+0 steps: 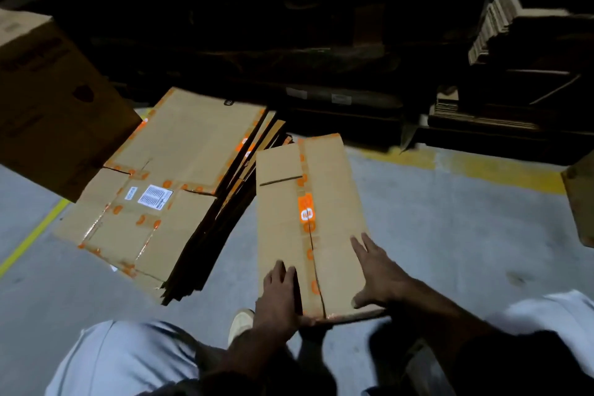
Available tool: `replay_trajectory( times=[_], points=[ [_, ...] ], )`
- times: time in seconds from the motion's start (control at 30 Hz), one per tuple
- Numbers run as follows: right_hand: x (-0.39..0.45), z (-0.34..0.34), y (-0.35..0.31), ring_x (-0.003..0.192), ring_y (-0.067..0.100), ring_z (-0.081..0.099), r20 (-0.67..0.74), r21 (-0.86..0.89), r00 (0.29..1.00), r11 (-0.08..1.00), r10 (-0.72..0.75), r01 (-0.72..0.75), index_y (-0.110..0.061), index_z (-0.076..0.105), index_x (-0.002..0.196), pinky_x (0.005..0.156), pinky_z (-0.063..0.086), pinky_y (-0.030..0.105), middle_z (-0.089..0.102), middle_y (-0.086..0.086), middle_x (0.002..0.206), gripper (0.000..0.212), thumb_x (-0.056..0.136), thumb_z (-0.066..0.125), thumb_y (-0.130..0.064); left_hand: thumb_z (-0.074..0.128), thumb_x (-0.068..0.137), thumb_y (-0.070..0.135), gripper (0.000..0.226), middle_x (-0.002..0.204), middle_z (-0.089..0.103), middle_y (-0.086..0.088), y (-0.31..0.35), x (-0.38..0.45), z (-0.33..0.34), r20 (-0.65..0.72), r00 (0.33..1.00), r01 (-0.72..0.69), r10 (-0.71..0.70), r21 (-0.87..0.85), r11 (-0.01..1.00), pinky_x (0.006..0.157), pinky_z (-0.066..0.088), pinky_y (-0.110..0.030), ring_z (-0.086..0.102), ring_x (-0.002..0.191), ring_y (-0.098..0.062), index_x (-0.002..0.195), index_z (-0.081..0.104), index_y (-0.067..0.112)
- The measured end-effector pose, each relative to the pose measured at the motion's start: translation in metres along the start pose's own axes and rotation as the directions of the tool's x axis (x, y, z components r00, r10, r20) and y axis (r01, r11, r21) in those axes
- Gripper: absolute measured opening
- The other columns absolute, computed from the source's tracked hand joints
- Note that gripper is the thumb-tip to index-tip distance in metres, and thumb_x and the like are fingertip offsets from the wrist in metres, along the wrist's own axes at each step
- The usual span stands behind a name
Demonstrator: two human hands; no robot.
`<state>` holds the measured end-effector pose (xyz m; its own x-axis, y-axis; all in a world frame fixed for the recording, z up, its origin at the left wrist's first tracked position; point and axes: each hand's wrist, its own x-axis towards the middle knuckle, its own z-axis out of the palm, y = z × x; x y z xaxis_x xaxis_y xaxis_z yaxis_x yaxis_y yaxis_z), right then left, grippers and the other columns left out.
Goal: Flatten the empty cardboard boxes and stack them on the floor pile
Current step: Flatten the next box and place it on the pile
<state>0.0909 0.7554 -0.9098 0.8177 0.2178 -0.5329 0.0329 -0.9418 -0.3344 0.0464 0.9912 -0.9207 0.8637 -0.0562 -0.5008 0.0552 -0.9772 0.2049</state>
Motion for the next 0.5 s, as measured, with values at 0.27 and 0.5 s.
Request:
replay_trajectory(
  times=[0.27, 0.5],
  points=[
    [0.035, 0.003, -0.019, 0.146, 0.026, 0.027, -0.154, -0.168, 0.982, 0.982, -0.111, 0.085, -0.011, 0.023, 0.155, 0.120, 0.021, 0.043, 0.038, 0.008, 0.154, 0.102, 0.079, 0.069, -0.061, 0.075, 0.078, 0.052, 0.112, 0.167, 0.006, -0.009, -0.011, 0.012, 0.012, 0.041, 0.998, -0.040, 0.037, 0.069, 0.997, 0.111, 0.043, -0.048, 0.009, 0.153, -0.031, 0.159, 0.007, 0.014],
    [0.052, -0.002, -0.047, 0.114, 0.022, 0.042, -0.158, -0.099, 0.981, 0.991, -0.110, 0.095, -0.028, 0.052, 0.127, 0.094, 0.031, 0.039, 0.052, 0.002, 0.119, 0.083, 0.063, 0.070, -0.078, 0.056, 0.096, 0.029, 0.083, 0.168, 0.009, -0.012, -0.007, -0.004, 0.011, -0.123, 0.973, -0.173, 0.197, 0.184, 0.968, 0.105, 0.049, -0.043, 0.009, 0.155, -0.030, 0.160, 0.005, 0.014]
  ],
)
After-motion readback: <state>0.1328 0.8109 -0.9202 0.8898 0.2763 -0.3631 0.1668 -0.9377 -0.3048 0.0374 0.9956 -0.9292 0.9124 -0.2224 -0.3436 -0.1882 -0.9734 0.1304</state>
